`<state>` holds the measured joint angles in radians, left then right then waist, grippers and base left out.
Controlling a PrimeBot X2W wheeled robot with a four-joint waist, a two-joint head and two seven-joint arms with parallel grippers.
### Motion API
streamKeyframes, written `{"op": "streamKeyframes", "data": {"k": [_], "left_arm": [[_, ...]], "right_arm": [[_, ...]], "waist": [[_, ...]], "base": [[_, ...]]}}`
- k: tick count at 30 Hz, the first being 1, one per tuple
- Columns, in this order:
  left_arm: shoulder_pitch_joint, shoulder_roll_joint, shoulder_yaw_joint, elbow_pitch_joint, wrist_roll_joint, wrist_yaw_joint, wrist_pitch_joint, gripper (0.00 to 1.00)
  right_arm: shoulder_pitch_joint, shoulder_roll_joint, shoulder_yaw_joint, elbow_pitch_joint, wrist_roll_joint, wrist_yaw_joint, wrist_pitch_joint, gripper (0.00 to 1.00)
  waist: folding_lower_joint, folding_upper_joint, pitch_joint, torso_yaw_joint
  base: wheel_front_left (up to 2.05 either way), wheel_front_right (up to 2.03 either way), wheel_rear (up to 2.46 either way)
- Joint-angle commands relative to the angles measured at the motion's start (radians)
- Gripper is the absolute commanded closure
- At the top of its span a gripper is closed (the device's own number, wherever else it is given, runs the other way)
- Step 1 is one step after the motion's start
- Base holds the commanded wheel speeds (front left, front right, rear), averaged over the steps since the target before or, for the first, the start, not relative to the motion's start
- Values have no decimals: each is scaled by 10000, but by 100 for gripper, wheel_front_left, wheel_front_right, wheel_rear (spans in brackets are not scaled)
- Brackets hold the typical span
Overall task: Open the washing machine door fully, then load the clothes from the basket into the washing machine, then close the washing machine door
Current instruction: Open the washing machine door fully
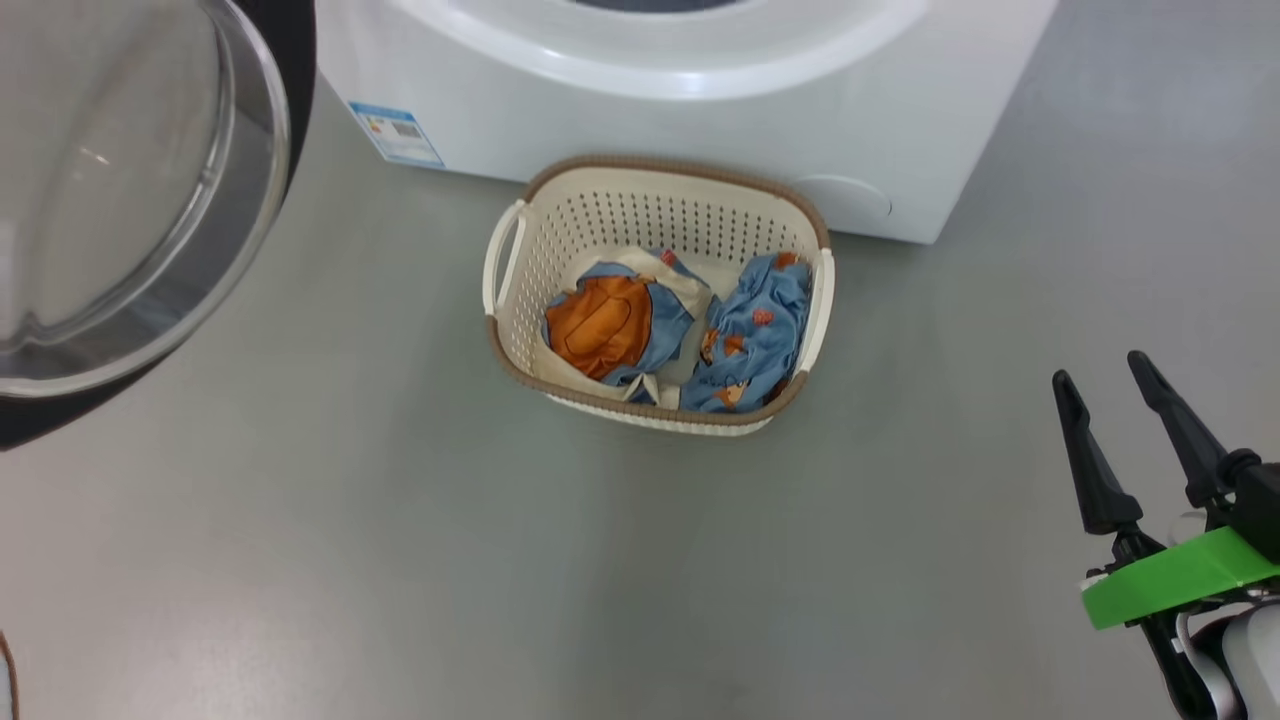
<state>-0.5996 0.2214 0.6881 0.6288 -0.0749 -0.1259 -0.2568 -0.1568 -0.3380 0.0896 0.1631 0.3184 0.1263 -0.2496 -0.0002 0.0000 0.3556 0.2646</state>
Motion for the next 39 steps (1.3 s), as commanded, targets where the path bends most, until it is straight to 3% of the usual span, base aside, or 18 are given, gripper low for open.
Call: {"op": "streamKeyframes", "data": {"k": [1, 9, 14, 15, 16, 17, 30, 39], "left_arm": [[475, 473, 19, -416, -119, -38, -49, 100], [1800, 312, -1027, -1449, -921, -45, -49, 100], [2576, 151, -1487, -2148, -1218, -46, -49, 51], [2726, 116, -1588, -2265, -1229, -46, -49, 23], [2861, 90, -1658, -2372, -1220, -46, -49, 3], [2982, 41, -1715, -2484, -1200, -47, -49, 0], [4128, -769, -2620, -3596, -1022, -47, -49, 0], [4308, -896, -3194, -4032, -1089, -47, -49, 0]], "right_arm": [[238, -53, 171, -165, 111, 44, -122, 8], [666, 227, 201, -92, 172, 44, -122, 8], [806, 381, 250, -67, 197, 44, -122, 7], [842, 413, 251, -63, 200, 44, -122, 7], [882, 444, 243, -64, 205, 44, -122, 7], [928, 470, 241, -64, 209, 44, -122, 6], [1213, 712, 144, -137, 211, 44, -122, 6], [1225, 767, 102, -159, 197, 44, -122, 6]], "waist": [[2, 0, -599, -11], [2, 0, -1330, -57], [2, 0, -1685, -150], [2, 0, -1755, -168], [2, 0, -1817, -186], [2, 0, -1875, -205], [2, 0, -2160, -989], [2, 0, -2202, -1718]], "base": [[0, 0, 0], [0, 0, 0], [0, 0, 0], [0, 0, 0], [0, 0, 0], [0, 0, 0], [0, 0, 0], [0, 0, 0]]}}
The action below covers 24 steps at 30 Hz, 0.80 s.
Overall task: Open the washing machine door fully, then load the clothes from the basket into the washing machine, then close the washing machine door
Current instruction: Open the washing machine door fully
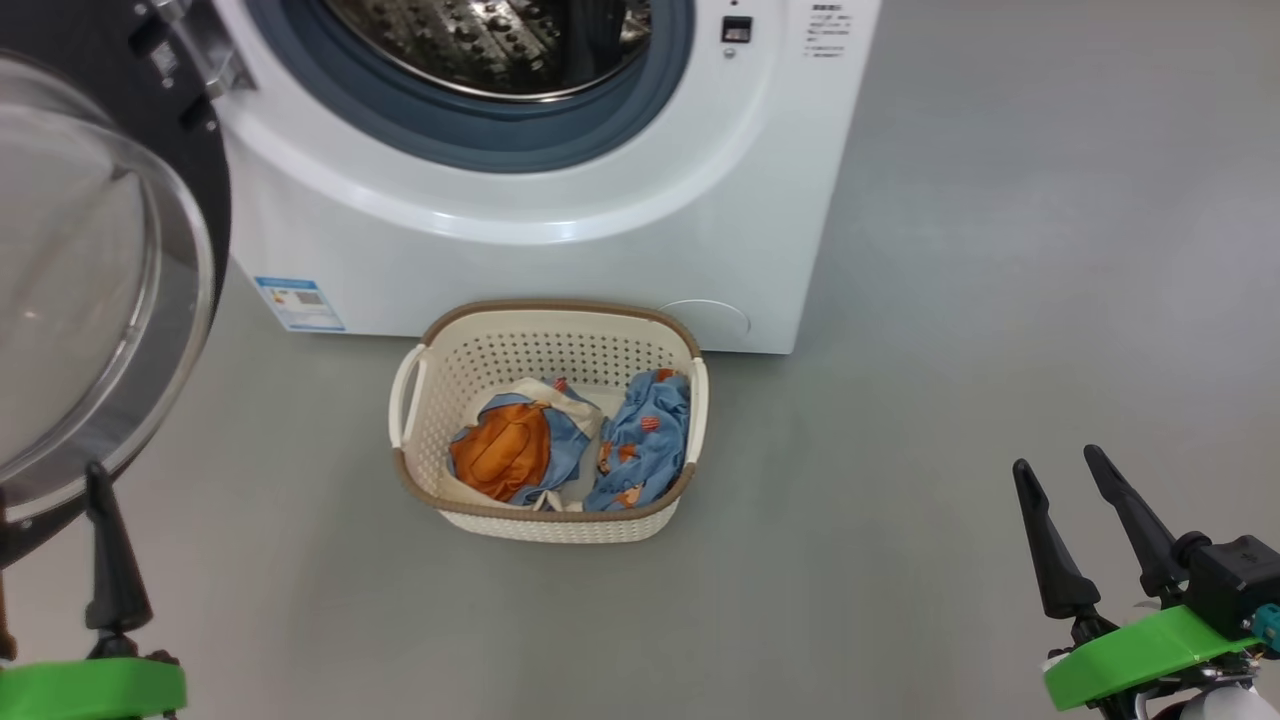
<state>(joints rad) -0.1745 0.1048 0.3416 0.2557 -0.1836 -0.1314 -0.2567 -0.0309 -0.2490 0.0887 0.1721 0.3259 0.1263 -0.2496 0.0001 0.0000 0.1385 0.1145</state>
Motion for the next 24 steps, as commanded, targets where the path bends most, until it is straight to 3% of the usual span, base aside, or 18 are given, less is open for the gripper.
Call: {"op": "streamKeyframes", "data": {"k": [1, 24], "left_arm": [[83, 270, 197, -348, -19, 8, -51, 0], [798, 322, -1218, -723, -437, 8, -51, 0]], "right_arm": [[-35, -117, 101, -249, 123, 44, -122, 5], [87, 48, 5, -283, 125, 44, -122, 7]], "waist": [[-1, 0, -44, -310], [-1, 0, -240, -2060]], "base": [[0, 0, 0], [0, 0, 0]]}}
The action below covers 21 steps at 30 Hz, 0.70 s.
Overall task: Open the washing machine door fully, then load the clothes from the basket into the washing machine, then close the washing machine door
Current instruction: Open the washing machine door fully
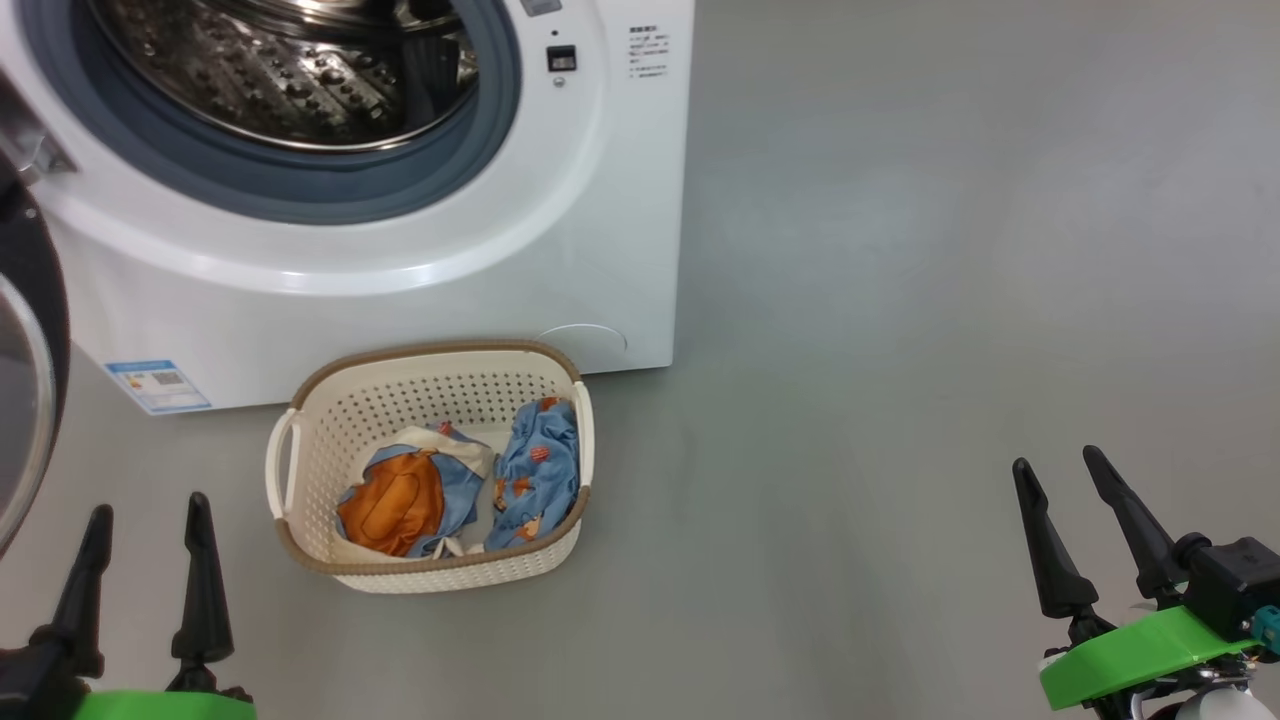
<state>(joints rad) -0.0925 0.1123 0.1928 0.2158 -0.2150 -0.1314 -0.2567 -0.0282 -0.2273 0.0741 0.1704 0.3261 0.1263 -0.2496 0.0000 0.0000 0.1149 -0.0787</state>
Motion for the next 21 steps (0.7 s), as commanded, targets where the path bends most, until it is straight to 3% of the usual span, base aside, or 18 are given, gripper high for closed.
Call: {"op": "streamKeyframes", "data": {"k": [1, 21], "left_arm": [[24, 223, 251, -331, -143, 8, -51, 0], [728, 141, -77, -580, -448, 8, -51, 0]], "right_arm": [[59, -159, 160, -264, 124, 44, -122, 7], [233, -66, 101, -215, 97, 44, -122, 7]], "waist": [[0, 0, -3, -189], [0, 0, -263, -660]], "base": [[0, 0, 0], [0, 0, 0]]}}
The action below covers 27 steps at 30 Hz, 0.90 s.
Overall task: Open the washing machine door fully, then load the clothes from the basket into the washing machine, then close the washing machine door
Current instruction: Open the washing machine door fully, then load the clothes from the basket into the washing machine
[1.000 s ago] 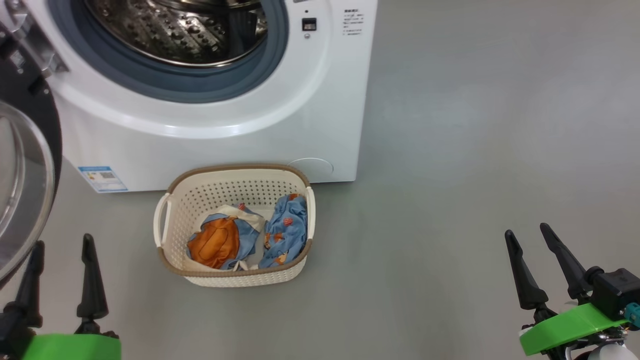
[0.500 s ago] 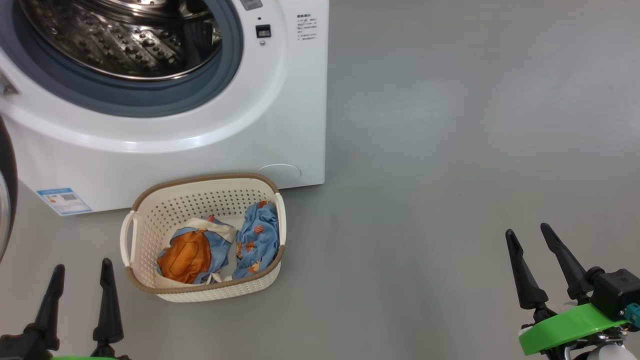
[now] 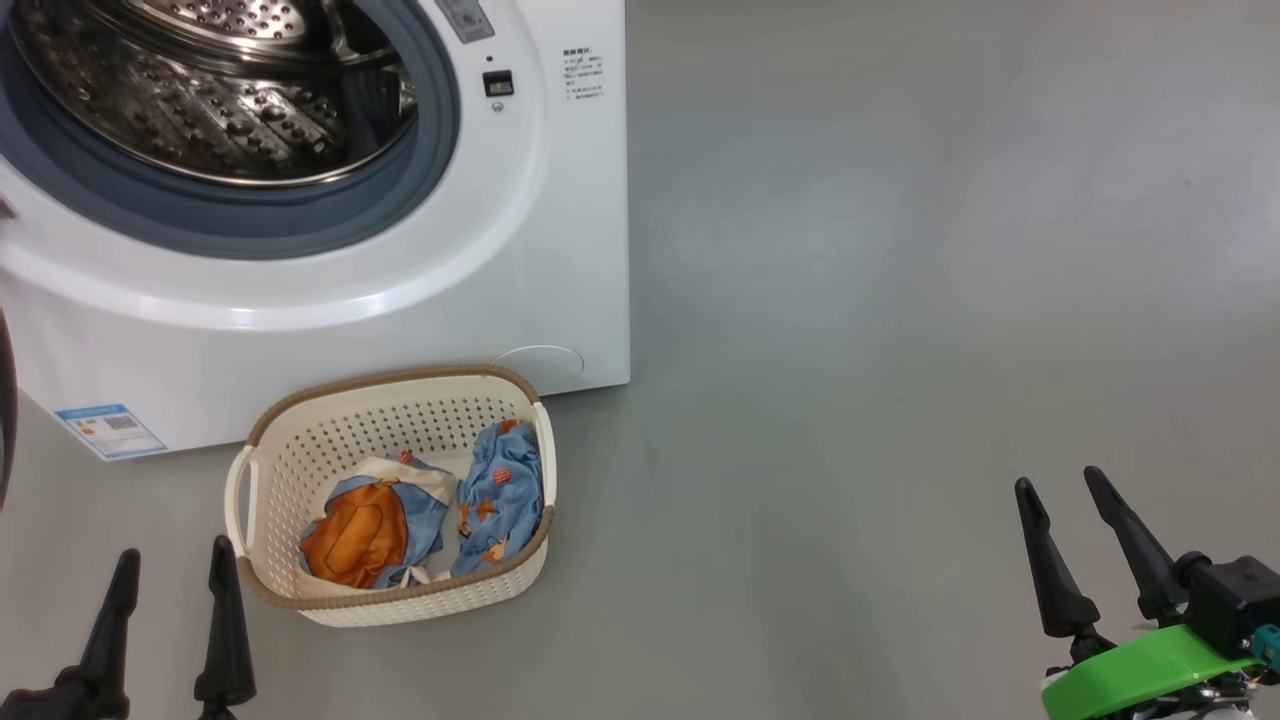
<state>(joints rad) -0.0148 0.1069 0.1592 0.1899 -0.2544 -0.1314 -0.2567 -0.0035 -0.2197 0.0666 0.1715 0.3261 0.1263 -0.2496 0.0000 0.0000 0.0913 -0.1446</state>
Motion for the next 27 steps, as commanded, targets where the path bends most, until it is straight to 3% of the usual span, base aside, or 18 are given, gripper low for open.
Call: {"op": "streamKeyframes", "data": {"k": [1, 19, 27], "left_arm": [[-35, 202, 236, -325, -67, 8, -51, 0], [-51, 159, 180, -410, -132, 8, -51, 0], [-121, 204, 88, -390, -198, 8, -51, 0]], "right_arm": [[3, -145, 168, -231, 98, 44, -122, 7], [46, -161, 141, -281, 123, 44, -122, 7], [-3, -144, 170, -289, 114, 44, -122, 7]], "waist": [[0, 0, -45, 4], [0, 0, 4, 174], [0, 0, 92, 201]], "base": [[0, 0, 0], [1, -1, 0], [51, -70, 19]]}}
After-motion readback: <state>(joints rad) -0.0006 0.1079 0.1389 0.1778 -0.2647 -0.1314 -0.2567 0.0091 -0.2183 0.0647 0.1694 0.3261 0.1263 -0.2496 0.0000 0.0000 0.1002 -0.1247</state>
